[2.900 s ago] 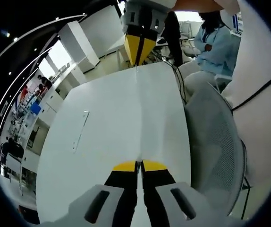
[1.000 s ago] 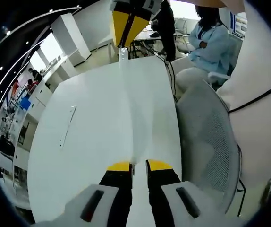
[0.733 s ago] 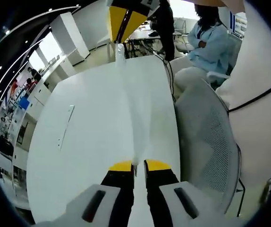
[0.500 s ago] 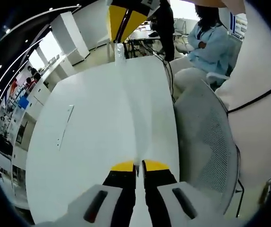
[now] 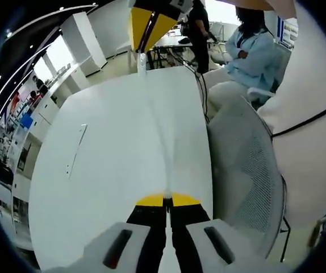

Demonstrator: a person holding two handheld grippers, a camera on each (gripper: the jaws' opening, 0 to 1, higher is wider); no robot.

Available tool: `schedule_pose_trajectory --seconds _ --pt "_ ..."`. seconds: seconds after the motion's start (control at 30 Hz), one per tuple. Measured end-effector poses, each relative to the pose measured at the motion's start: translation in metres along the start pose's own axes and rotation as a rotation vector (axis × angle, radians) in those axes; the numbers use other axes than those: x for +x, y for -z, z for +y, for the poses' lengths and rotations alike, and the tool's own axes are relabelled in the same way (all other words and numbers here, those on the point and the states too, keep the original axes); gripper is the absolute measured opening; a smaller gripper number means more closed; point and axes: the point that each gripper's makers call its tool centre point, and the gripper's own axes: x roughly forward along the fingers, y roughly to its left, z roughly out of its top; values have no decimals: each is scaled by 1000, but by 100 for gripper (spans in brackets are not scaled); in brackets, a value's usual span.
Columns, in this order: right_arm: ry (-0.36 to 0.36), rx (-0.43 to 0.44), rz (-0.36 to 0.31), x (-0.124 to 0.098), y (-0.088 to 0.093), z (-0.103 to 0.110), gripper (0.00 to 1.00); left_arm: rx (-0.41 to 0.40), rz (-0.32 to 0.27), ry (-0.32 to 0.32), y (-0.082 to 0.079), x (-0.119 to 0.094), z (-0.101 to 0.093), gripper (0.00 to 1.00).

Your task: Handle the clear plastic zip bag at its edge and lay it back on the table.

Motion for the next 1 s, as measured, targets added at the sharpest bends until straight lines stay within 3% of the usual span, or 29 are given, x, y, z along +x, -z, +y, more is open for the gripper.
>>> schedule_pose_trajectory --seconds 0.33,0.77,1.0 --pt "-20 21 28 1 13 7 0 -29 7 -22 2 -3 12 0" --pt "-19 85 42 4 25 11 0 -29 30 -13 3 -4 11 0" --pt "2 137 19 5 24 8 7 -27 60 -5 5 -3 8 0"
